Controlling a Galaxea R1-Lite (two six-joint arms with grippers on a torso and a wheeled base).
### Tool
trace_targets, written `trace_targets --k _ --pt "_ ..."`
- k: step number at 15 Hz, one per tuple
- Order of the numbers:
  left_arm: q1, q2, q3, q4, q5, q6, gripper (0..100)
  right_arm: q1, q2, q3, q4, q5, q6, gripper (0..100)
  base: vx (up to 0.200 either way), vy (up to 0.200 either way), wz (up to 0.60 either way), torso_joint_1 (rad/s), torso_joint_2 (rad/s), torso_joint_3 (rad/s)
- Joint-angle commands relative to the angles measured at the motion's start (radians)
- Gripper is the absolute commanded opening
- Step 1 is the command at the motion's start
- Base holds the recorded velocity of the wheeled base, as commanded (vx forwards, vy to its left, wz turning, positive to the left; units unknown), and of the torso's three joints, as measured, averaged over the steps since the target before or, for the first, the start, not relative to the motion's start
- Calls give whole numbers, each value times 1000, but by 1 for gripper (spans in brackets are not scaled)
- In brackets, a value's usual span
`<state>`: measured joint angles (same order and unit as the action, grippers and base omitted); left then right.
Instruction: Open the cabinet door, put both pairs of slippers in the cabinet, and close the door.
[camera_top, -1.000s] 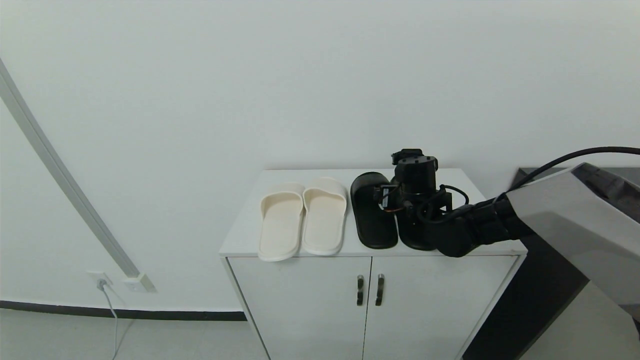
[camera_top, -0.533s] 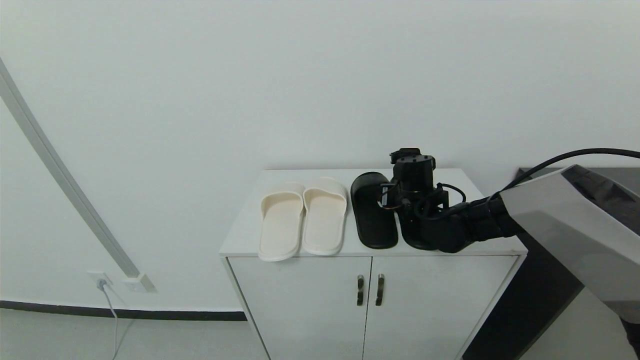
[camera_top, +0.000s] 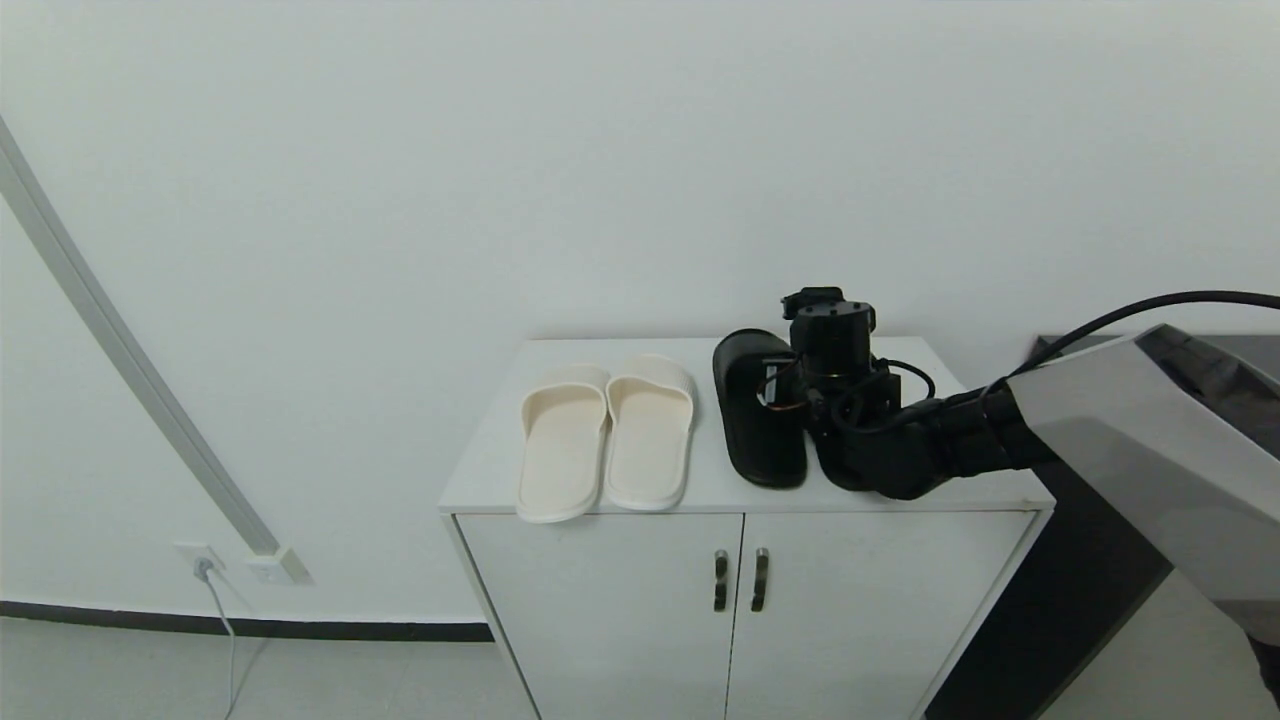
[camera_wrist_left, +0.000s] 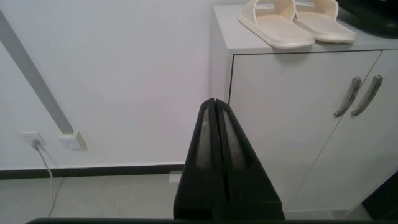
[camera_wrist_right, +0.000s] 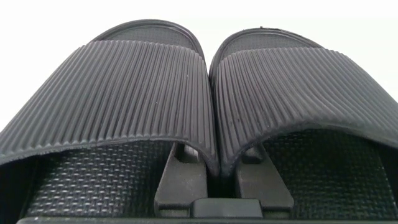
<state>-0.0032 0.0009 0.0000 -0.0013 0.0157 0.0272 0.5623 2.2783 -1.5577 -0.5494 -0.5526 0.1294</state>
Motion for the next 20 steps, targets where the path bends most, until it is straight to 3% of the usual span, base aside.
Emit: trace_targets --k 1,3,5,10,12,16,20 --pt "0 1 0 0 0 0 0 2 -49 8 0 -3 -1 0 0 0 0 0 0 0" --pt "0 1 0 0 0 0 0 7 -89 37 2 -3 -1 0 0 0 0 0 0 0" --pt "0 1 0 0 1 0 0 33 -212 194 -4 16 -17 0 0 0 0 0 0 0" --pt "0 1 0 0 1 0 0 102 -488 533 -46 280 -24 0 0 0 0 0 0 0" --pt "0 1 0 0 0 0 0 133 -623 662 -38 454 -24 0 0 0 0 0 0 0" --pt "0 1 0 0 0 0 0 180 -726 801 -41 526 -47 0 0 0 0 0 0 0" --pt "0 1 0 0 0 0 0 188 -729 821 -43 554 -50 0 0 0 0 0 0 0"
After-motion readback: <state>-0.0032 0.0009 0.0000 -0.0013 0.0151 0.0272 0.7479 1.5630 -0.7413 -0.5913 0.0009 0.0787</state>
